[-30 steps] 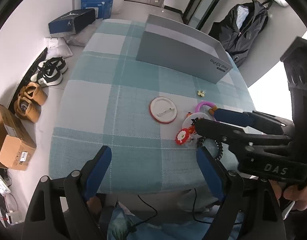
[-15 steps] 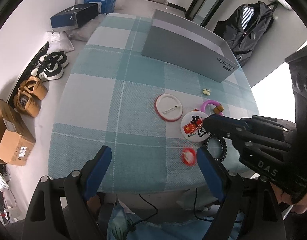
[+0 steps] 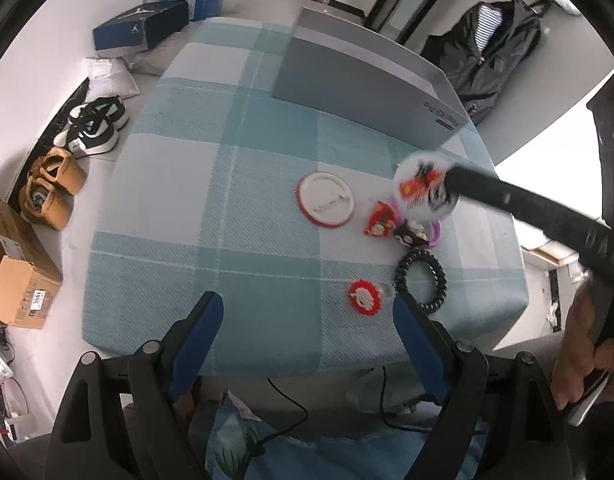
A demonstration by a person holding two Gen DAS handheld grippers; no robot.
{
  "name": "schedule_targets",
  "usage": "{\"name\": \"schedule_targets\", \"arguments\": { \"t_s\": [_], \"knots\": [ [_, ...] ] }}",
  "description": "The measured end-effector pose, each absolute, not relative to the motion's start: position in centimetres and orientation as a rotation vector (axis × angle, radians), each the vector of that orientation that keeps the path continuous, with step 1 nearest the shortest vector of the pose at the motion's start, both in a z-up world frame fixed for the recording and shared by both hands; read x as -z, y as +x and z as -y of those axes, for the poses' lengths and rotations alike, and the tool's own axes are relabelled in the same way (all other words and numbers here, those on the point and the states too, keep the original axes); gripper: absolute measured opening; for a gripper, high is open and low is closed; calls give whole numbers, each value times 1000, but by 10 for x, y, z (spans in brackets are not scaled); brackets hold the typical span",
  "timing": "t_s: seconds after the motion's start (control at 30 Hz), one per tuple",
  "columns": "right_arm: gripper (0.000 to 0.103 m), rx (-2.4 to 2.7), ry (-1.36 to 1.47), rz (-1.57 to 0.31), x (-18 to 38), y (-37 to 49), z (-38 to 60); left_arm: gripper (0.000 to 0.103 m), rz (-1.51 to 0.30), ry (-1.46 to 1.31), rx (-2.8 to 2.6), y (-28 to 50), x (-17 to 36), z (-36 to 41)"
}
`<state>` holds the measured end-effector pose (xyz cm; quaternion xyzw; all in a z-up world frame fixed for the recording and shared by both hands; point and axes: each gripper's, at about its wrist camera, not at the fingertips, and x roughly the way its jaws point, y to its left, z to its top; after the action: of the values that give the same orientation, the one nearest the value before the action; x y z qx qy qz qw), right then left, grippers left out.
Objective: Organize jewelry
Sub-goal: 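Grasp the white round badge with the right gripper and lift it, then grasp the red clip with the left gripper while the right holds the white badge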
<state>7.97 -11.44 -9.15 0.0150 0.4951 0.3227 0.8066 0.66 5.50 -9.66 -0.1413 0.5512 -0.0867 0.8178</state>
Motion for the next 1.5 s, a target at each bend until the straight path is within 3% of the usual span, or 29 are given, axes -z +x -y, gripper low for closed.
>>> {"name": "schedule_targets", "arguments": {
  "t_s": [0.4,0.47,0.6,0.67,0.73,0.83,1.5],
  "knots": [
    [4,-668,119,-1004,69,88,146,81,-1185,-147,239,11,101,-21],
    [4,-667,124,-998,68,88,148,69,-1185,-116,226,11,101,-18],
    [4,-663,145,-1003,68,89,153,56,-1163,-79,218,9,100,-17],
    [4,-666,148,-1001,67,89,153,36,-1159,-75,211,9,100,-19],
    [4,-666,147,-992,65,88,153,25,-1163,-89,220,10,100,-21],
    [4,-669,146,-985,64,87,152,17,-1163,-92,237,10,100,-18],
    [4,-667,237,-972,53,96,166,15,-1102,-189,188,22,75,-31]
  ]
}}
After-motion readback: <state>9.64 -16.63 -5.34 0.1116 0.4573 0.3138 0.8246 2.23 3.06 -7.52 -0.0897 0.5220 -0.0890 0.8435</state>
